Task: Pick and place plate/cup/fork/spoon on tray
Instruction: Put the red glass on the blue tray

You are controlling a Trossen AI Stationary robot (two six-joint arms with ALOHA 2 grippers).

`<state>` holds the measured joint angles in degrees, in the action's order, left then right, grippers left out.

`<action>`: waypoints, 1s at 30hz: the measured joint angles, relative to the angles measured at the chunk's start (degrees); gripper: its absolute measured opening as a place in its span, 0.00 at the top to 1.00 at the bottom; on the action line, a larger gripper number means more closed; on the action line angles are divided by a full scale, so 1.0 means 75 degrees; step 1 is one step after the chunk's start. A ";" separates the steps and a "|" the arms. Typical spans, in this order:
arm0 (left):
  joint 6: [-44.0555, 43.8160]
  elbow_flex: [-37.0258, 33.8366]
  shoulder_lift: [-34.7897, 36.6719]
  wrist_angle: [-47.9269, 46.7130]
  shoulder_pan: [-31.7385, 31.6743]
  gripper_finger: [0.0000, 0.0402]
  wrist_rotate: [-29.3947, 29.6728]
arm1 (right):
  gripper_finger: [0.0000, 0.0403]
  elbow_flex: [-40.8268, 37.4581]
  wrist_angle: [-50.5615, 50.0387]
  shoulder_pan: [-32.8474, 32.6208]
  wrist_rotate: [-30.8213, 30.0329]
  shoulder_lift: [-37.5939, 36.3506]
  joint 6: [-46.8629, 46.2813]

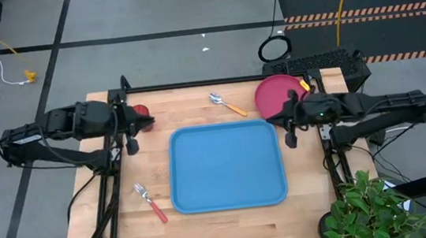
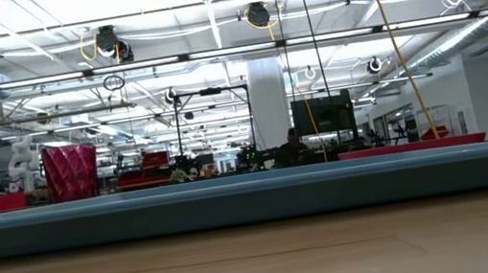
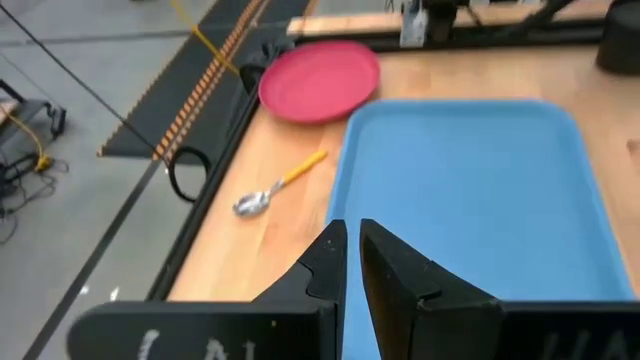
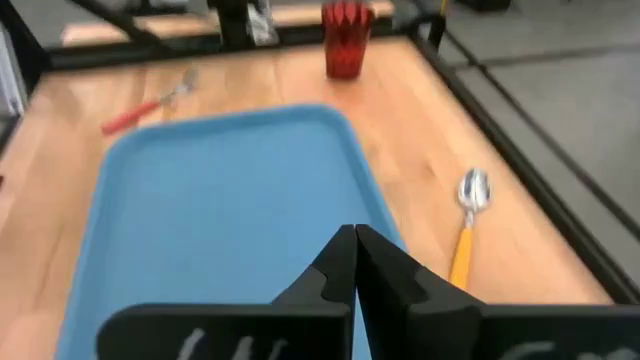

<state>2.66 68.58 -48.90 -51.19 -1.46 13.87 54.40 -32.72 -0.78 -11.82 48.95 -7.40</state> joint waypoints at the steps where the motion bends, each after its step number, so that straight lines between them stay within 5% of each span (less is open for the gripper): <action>1: -0.0008 0.0000 -0.0041 -0.0078 -0.0023 0.91 -0.0003 | 1.00 0.0184 -0.0156 0.0000 0.0006 0.0129 -0.0125; 19: -0.1804 -0.0003 -0.1840 -0.2679 -0.1287 0.90 0.0851 | 1.00 0.0535 -0.0689 -0.0009 -0.0011 0.0364 -0.0320; 30: -0.1969 -0.0577 -0.2834 -0.2976 -0.2680 0.65 0.0944 | 1.00 0.0532 -0.0701 -0.0009 -0.0014 0.0364 -0.0290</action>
<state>-12.11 64.25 -70.15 -73.50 -21.56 20.95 58.39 -37.98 -0.84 -11.92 51.68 -9.58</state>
